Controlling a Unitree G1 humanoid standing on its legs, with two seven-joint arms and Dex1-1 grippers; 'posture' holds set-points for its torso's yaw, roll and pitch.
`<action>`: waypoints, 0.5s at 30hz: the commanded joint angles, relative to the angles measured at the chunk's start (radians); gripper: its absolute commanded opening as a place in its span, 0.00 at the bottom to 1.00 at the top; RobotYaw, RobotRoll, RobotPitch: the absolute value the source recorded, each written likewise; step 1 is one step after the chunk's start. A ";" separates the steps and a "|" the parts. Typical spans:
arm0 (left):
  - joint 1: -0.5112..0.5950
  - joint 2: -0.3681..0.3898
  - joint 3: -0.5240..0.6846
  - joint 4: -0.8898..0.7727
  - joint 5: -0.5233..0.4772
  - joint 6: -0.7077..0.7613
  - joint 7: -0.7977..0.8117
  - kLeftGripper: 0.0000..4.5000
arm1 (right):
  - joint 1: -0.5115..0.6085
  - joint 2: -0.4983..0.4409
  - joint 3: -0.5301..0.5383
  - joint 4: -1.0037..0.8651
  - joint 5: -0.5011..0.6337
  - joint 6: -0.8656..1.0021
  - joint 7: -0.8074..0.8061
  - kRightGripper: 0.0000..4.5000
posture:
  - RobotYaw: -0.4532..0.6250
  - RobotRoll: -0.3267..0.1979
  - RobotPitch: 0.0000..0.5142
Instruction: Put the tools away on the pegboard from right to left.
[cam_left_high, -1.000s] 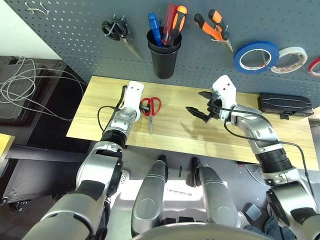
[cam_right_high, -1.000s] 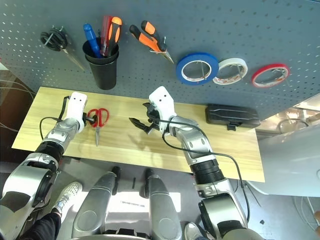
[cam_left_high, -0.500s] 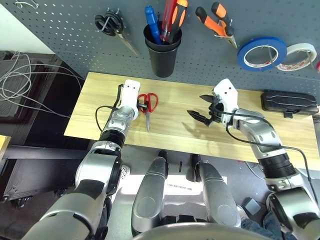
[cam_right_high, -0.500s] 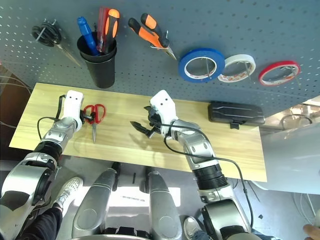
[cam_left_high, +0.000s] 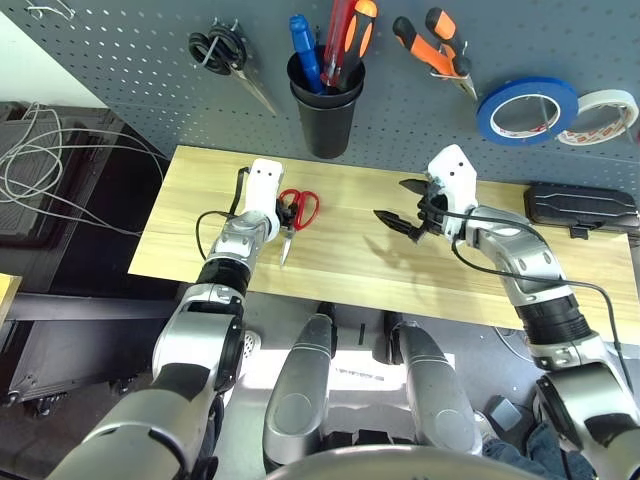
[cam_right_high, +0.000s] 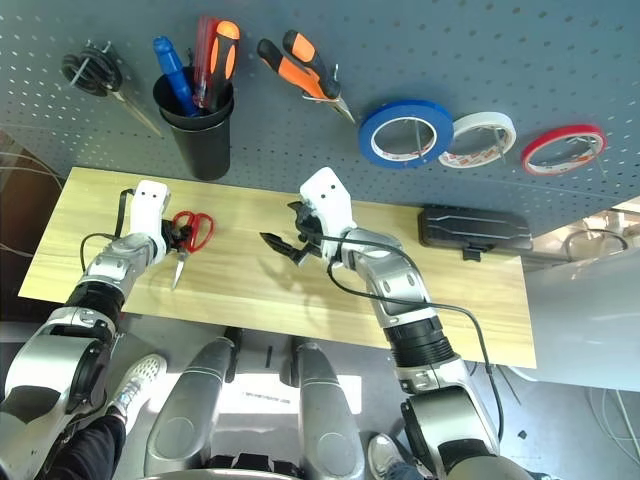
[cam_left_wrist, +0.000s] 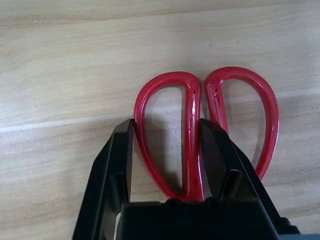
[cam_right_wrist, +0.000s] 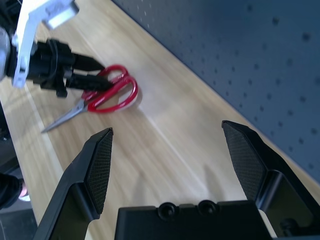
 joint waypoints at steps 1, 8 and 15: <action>0.151 0.010 0.005 -0.233 -0.016 0.040 -0.005 0.48 | 0.008 -0.003 0.004 -0.038 0.022 0.005 0.031 1.00 | 0.51 0.62 0.81; 0.413 0.053 0.026 -0.748 -0.023 0.015 -0.007 0.48 | -0.027 0.011 -0.003 -0.104 0.080 0.031 0.068 1.00 | 0.55 0.62 0.78; 0.536 0.088 0.068 -0.960 -0.026 -0.155 -0.018 0.48 | -0.077 0.019 0.011 -0.128 0.151 0.028 0.164 1.00 | 0.57 0.62 0.75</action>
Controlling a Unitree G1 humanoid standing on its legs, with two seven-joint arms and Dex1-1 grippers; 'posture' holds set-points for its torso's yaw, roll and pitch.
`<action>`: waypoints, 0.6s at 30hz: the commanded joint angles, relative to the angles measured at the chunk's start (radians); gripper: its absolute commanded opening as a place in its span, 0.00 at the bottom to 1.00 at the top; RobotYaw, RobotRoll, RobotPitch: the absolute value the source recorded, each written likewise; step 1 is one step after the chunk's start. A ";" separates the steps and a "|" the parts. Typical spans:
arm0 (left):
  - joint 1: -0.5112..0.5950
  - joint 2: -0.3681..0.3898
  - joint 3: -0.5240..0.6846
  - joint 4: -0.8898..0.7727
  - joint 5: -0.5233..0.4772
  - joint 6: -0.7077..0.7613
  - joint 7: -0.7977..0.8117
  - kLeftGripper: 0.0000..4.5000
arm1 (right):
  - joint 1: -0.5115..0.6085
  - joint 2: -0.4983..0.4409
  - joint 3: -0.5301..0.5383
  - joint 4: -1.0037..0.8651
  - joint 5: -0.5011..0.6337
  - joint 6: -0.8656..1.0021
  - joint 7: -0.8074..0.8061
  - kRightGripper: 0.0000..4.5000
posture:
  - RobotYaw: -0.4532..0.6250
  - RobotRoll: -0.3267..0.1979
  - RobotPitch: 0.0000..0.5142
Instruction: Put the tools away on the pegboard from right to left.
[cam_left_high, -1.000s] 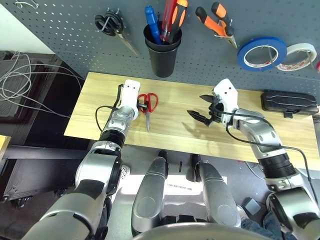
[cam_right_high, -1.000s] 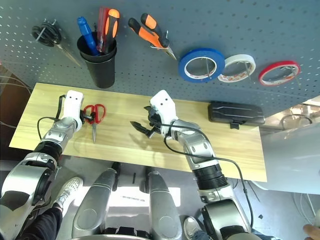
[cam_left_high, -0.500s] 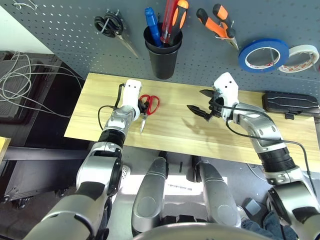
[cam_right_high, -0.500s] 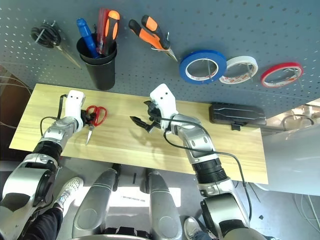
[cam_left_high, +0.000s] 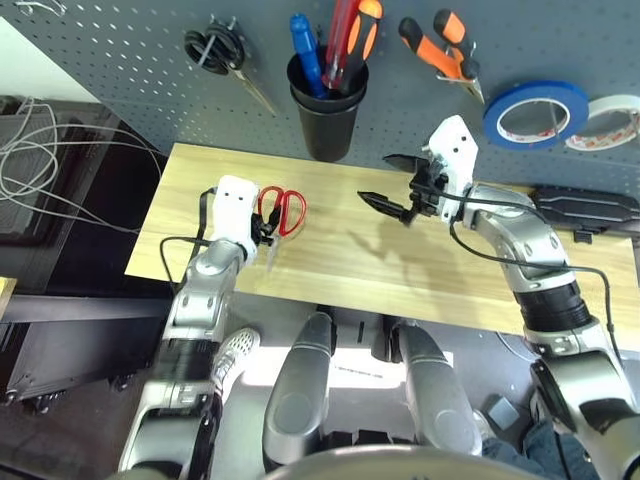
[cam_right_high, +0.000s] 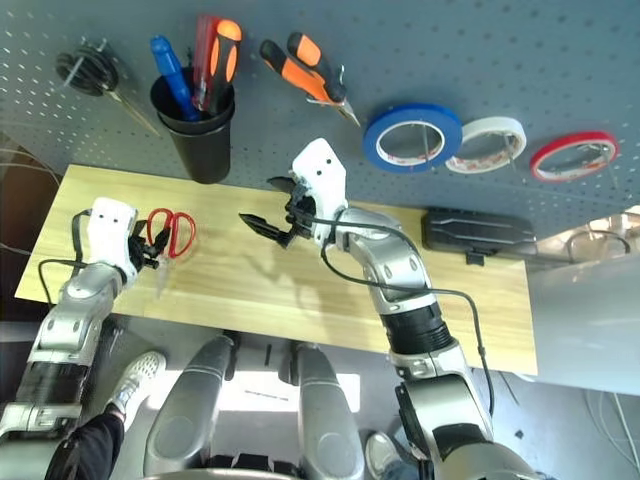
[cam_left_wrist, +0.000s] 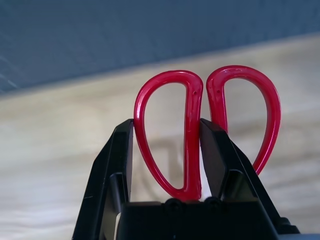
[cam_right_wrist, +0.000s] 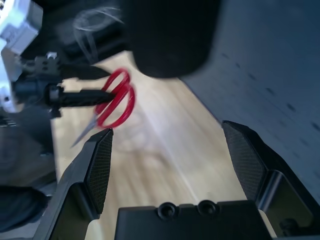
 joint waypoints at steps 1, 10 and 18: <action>0.064 0.016 0.017 -0.047 0.000 -0.107 -0.016 0.48 | -0.013 0.004 0.013 -0.032 0.042 0.008 0.047 1.00 | 0.57 0.62 0.75; 0.094 0.060 0.080 -0.038 0.007 -0.489 -0.016 0.48 | -0.128 0.033 -0.029 -0.061 0.147 0.079 0.056 1.00 | 0.57 0.62 0.74; -0.027 0.067 0.121 -0.025 0.006 -0.542 0.036 0.48 | -0.164 0.048 -0.032 -0.067 0.176 0.093 0.042 1.00 | 0.57 0.62 0.74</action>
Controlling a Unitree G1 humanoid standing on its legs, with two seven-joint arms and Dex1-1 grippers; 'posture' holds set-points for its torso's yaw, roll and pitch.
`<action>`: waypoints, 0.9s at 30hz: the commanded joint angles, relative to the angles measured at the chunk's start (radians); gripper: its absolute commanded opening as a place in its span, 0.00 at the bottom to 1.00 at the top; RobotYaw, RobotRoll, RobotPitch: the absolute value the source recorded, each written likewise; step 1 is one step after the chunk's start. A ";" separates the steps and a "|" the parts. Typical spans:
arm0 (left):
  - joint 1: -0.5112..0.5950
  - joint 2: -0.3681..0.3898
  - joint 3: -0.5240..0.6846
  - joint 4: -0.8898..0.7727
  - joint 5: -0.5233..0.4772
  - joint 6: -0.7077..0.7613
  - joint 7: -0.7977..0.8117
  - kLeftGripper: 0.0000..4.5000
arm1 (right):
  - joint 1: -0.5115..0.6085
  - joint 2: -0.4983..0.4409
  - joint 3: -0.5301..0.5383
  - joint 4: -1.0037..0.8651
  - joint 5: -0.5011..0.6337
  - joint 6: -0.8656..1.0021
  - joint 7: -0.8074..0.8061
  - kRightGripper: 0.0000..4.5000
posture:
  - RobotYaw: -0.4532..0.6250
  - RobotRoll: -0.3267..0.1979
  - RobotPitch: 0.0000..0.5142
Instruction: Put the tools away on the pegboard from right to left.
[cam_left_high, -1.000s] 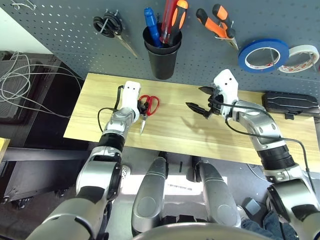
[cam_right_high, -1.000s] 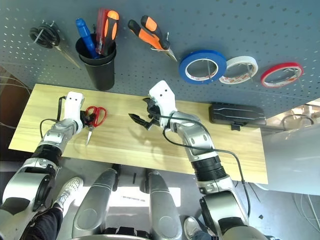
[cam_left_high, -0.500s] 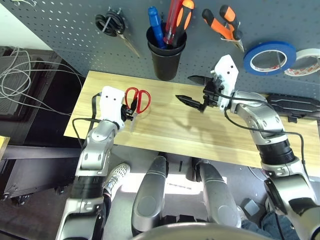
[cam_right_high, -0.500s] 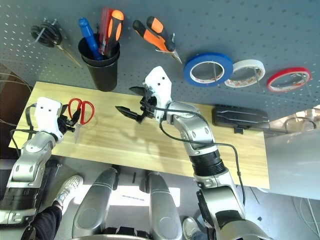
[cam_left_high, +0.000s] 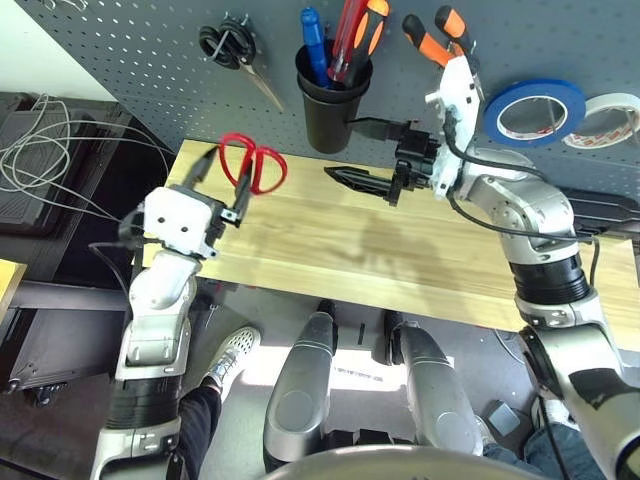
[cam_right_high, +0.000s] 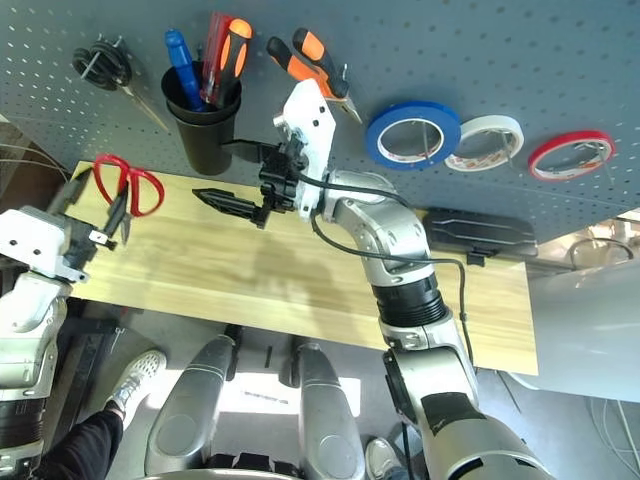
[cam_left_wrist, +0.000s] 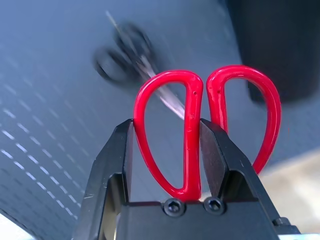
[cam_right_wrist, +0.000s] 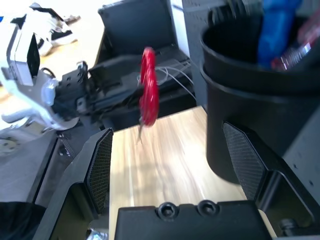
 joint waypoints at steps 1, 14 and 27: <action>-0.025 0.008 0.009 0.016 0.004 -0.008 0.011 0.48 | 0.003 0.002 0.001 -0.026 0.017 0.009 -0.001 1.00 | 0.57 0.62 0.74; -0.201 0.021 0.014 0.140 -0.028 0.023 0.016 0.48 | 0.026 -0.005 0.016 -0.030 -0.001 0.007 -0.020 1.00 | 0.55 0.62 0.73; -0.362 0.015 -0.007 0.359 -0.038 0.067 0.011 0.48 | 0.036 -0.014 0.014 -0.004 -0.027 -0.008 -0.048 1.00 | 0.55 0.62 0.71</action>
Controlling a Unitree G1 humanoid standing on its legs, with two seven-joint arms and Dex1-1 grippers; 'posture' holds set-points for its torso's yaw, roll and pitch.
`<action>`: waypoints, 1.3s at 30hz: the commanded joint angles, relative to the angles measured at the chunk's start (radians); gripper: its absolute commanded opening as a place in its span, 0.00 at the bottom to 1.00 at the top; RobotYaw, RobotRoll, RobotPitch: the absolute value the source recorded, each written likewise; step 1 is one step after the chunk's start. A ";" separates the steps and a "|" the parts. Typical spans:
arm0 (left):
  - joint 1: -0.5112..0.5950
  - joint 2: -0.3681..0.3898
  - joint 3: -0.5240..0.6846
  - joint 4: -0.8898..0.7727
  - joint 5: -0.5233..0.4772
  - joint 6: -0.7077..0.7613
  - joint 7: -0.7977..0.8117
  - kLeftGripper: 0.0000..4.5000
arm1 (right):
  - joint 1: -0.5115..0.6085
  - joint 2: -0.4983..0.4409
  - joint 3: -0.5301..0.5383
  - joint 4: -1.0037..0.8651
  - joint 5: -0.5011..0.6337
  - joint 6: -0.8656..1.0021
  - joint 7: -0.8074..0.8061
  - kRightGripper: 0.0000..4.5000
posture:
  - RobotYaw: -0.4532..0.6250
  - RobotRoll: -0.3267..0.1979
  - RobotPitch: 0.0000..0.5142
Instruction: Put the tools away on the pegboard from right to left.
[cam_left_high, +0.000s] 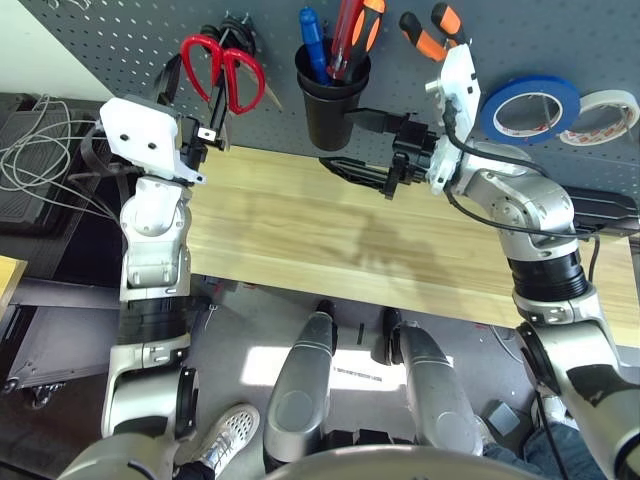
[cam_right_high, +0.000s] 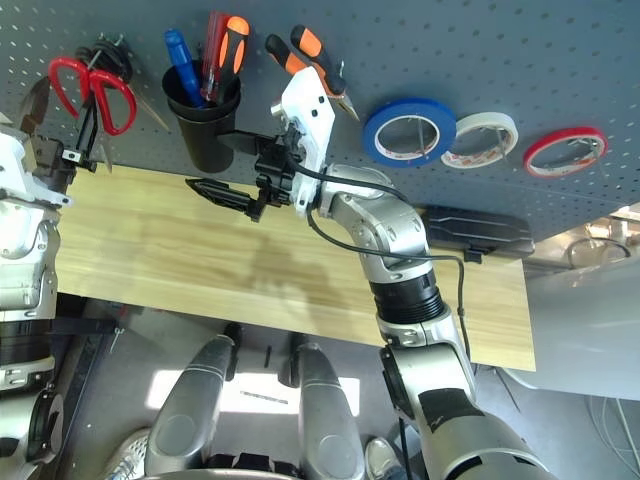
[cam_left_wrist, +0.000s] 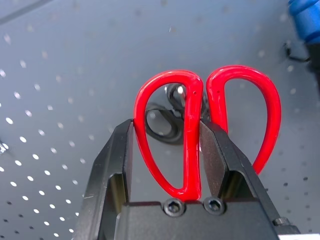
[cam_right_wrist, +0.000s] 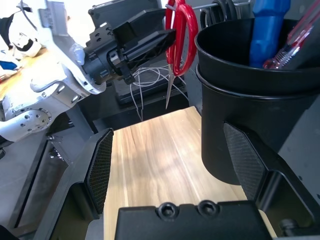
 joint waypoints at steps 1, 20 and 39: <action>-0.044 -0.008 -0.005 0.080 -0.013 0.028 0.006 0.48 | 0.027 -0.005 0.010 0.004 -0.020 -0.012 -0.013 1.00 | 0.55 0.62 0.71; 0.048 -0.042 -0.109 0.117 -0.033 0.180 -0.122 1.00 | 0.261 -0.006 -0.026 0.190 -0.197 -0.136 -0.240 1.00 | 0.54 0.62 0.68; 0.146 -0.055 -0.161 0.192 -0.001 0.375 -0.121 1.00 | 0.240 -0.067 -0.237 0.622 -0.318 -0.280 -0.591 1.00 | 0.51 0.62 0.72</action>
